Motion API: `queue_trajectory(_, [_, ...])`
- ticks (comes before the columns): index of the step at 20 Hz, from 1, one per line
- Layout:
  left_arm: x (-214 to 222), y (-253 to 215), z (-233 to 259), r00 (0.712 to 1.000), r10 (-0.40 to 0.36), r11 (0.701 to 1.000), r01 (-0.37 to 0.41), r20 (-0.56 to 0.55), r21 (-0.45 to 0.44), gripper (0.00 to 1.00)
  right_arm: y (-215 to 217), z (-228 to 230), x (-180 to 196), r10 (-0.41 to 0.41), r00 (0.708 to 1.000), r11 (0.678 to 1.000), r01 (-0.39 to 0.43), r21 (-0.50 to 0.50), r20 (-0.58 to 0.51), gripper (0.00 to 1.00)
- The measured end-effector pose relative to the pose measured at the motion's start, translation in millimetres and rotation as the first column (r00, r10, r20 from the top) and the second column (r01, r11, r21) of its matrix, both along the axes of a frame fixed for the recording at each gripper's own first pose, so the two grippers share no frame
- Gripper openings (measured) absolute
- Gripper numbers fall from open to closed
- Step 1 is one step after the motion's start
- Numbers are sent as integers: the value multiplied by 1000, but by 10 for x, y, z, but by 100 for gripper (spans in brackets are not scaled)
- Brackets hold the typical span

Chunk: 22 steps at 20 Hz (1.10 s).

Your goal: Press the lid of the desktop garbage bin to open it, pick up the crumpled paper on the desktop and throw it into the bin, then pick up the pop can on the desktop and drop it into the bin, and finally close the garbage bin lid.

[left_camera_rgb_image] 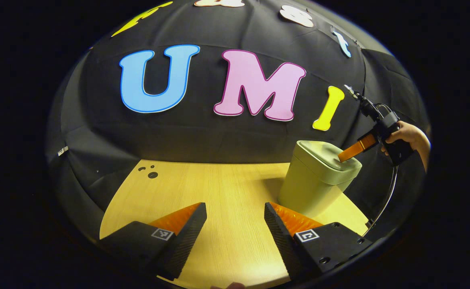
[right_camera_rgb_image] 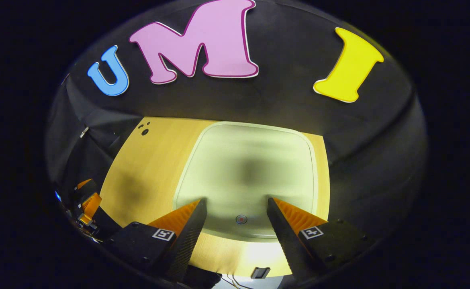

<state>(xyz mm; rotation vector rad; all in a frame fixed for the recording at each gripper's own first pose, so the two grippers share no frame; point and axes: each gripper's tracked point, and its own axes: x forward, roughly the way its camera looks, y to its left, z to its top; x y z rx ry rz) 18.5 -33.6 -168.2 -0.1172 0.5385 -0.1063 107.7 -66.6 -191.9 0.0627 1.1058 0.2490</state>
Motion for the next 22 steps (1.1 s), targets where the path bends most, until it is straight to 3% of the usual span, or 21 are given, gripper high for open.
queue_trajectory(6, [37,3,-45,1000,8,1000,-8,-12,-11,94,6,-71,-32,119,979,990,-129,-49,-168,98])
queue_trajectory(10, [48,-10,-43,1000,11,1000,-11,-12,-20,94,34,-91,-9,148,968,984,-164,-63,-204,100])
queue_trajectory(12, [59,-27,-15,1000,7,1000,-7,-3,-18,94,15,-54,37,156,974,984,-168,-60,-164,99])
queue_trajectory(18, [52,6,20,1000,-3,1000,3,10,-4,94,52,34,77,65,998,998,-65,16,-3,99])
queue_trajectory(22, [32,28,52,1000,-1,1000,1,15,5,94,81,81,47,-17,991,998,8,68,134,97])
